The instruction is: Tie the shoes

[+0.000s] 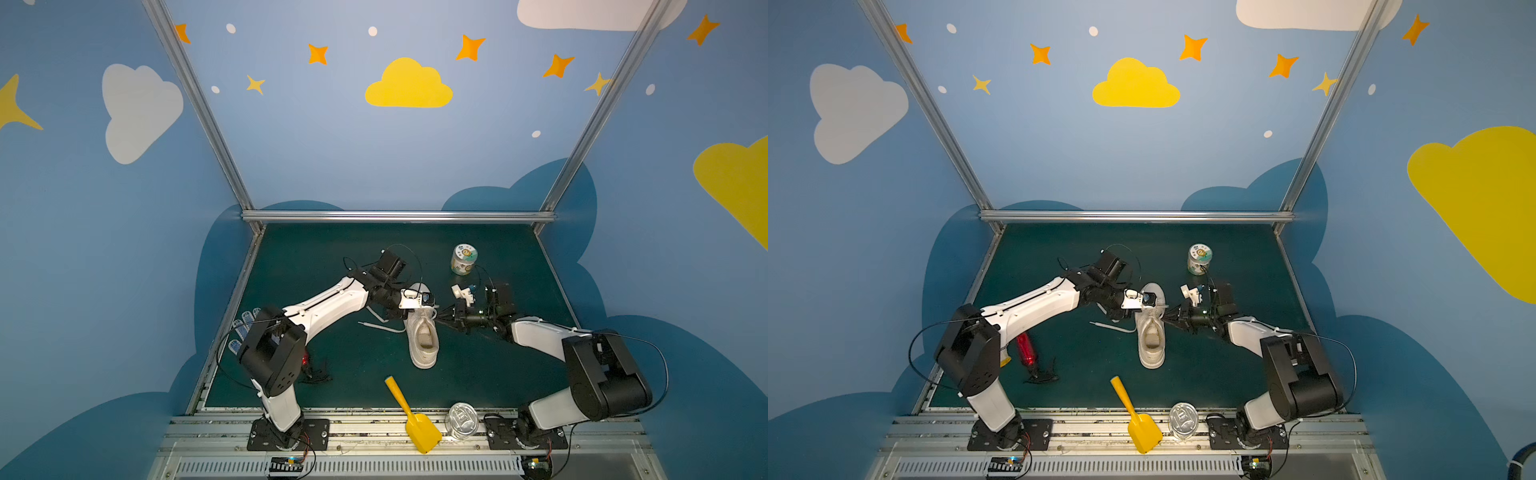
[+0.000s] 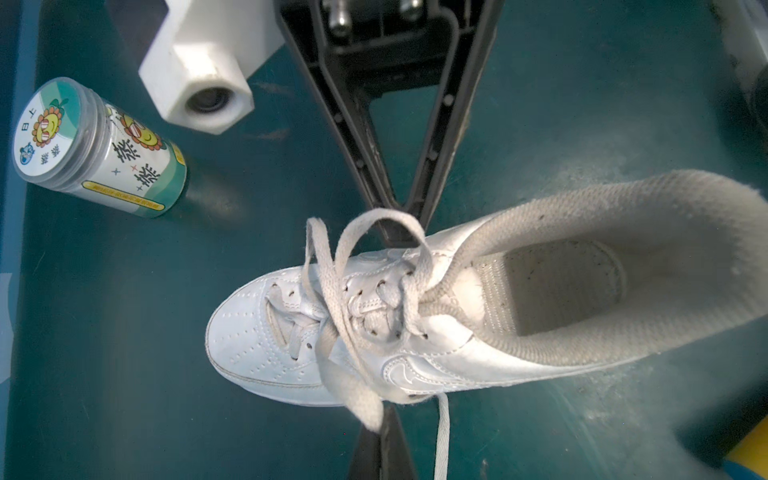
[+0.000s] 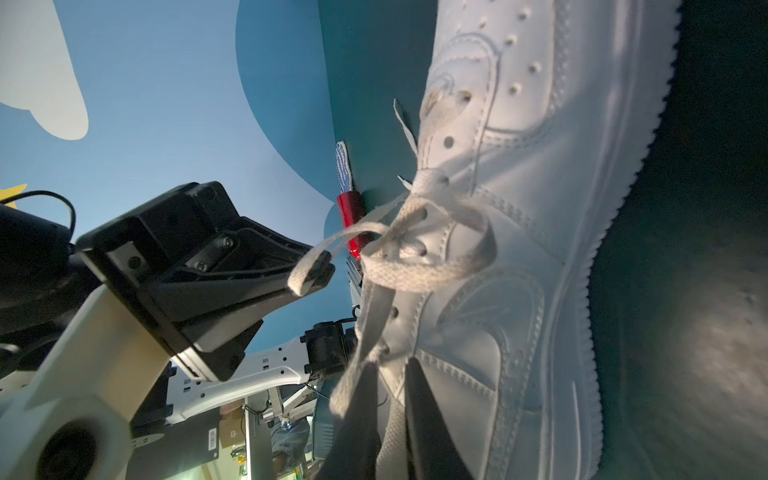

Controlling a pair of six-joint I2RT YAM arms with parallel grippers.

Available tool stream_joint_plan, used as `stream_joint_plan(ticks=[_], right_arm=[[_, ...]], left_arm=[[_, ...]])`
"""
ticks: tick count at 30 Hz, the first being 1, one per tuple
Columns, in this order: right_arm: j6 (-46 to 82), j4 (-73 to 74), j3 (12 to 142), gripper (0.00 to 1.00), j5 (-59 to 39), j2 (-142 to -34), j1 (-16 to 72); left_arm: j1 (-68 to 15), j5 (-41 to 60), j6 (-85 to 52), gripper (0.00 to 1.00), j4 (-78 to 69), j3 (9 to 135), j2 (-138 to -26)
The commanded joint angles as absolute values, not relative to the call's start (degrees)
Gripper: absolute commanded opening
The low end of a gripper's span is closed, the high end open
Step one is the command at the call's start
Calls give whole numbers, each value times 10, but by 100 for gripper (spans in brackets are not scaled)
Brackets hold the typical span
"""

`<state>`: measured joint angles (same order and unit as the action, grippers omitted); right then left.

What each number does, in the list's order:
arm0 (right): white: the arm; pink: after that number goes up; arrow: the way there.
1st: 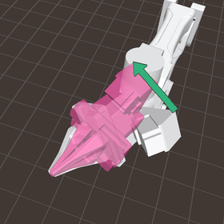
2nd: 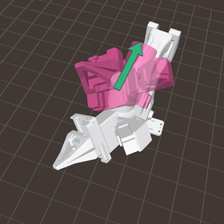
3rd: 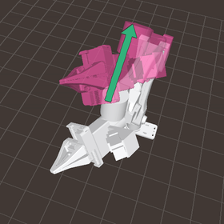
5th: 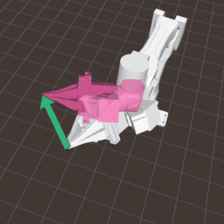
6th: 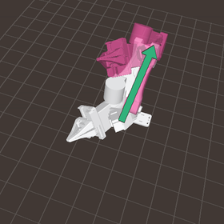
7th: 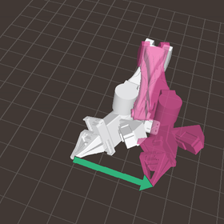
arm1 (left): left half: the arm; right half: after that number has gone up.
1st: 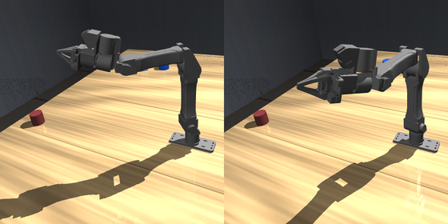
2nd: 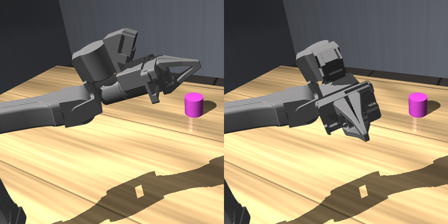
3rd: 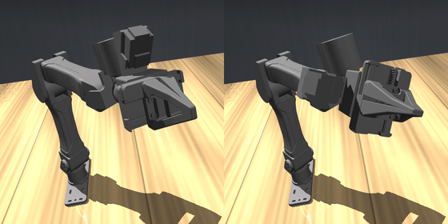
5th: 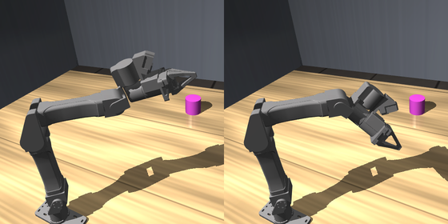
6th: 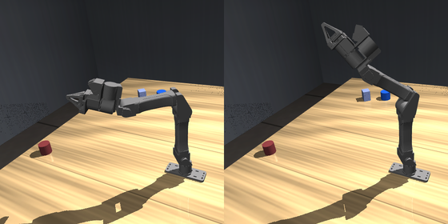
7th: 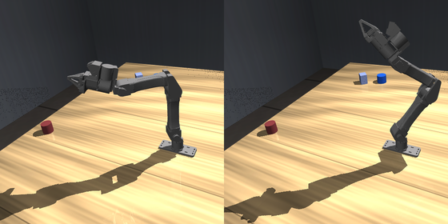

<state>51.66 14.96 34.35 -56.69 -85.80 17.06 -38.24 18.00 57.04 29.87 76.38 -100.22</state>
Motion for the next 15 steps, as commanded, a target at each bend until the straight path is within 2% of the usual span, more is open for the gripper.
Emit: stream_joint_plan(ticks=[1,15], right_arm=[[519,173,345,14,-581,-867,175],[548,222,355,13,-590,-895,186]], left_arm=[[-387,187,563,3,296,765,-988],[-394,189,555,3,293,768,-1001]])
